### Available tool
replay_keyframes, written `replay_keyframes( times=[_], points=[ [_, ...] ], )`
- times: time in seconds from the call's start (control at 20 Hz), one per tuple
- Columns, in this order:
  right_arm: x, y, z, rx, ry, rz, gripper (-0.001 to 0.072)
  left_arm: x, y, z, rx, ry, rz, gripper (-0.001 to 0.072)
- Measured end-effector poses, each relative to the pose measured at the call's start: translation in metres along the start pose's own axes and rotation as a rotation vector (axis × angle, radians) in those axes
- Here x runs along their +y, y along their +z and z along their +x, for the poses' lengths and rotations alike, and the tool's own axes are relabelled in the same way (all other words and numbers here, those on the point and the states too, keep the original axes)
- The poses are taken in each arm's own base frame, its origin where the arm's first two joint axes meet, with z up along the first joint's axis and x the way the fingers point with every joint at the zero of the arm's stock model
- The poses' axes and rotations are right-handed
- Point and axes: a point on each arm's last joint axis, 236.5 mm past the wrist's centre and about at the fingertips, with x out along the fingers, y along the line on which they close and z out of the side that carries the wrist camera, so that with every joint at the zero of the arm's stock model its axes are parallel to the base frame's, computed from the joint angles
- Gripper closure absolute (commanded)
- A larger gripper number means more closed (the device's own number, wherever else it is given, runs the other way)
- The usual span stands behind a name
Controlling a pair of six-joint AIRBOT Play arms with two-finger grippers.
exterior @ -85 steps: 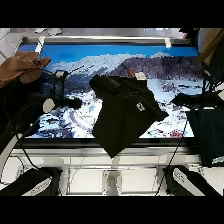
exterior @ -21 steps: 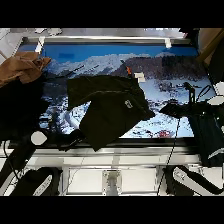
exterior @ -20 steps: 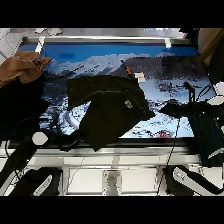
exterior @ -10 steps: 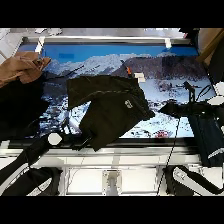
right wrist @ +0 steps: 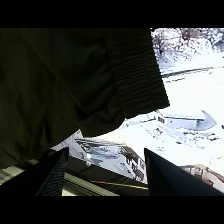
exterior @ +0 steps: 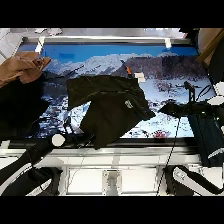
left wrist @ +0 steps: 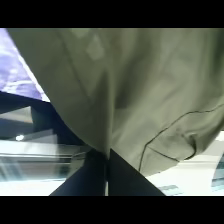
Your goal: Fold the clothes and pants, and hang the long-sleeved shirts on hangers.
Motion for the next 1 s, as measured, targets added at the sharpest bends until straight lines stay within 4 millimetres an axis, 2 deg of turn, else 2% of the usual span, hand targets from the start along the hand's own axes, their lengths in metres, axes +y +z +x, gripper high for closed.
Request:
replay_keyframes(
  times=[0.2,0.35,0.5,0.65,0.75,1.0],
  points=[
    [-0.005,0.002,0.0,-0.008,-0.019,-0.004,0.0176,-0.01,0.023,-0.019,-0.056,-0.026,0.065,0.0703],
    [-0.009,0.001,0.005,-0.012,-0.027,0.011,0.0176,0.004,0.049,-0.048,-0.093,0.029,0.1,0.0702],
    [-0.007,-0.01,0.028,0.019,0.006,0.056,0.0176,0.025,0.063,-0.073,-0.094,0.099,0.127,0.0703],
    [-0.006,-0.03,0.064,0.092,0.039,0.106,0.0175,0.034,0.068,-0.086,-0.083,0.133,0.154,0.0703],
    [-0.008,-0.039,0.081,0.127,0.045,0.132,0.0175,0.037,0.069,-0.091,-0.076,0.147,0.178,0.0703],
    [-0.014,-0.038,0.096,0.112,0.039,0.174,0.0193,0.047,0.076,-0.099,-0.088,0.168,0.18,0.0703]
  ],
)
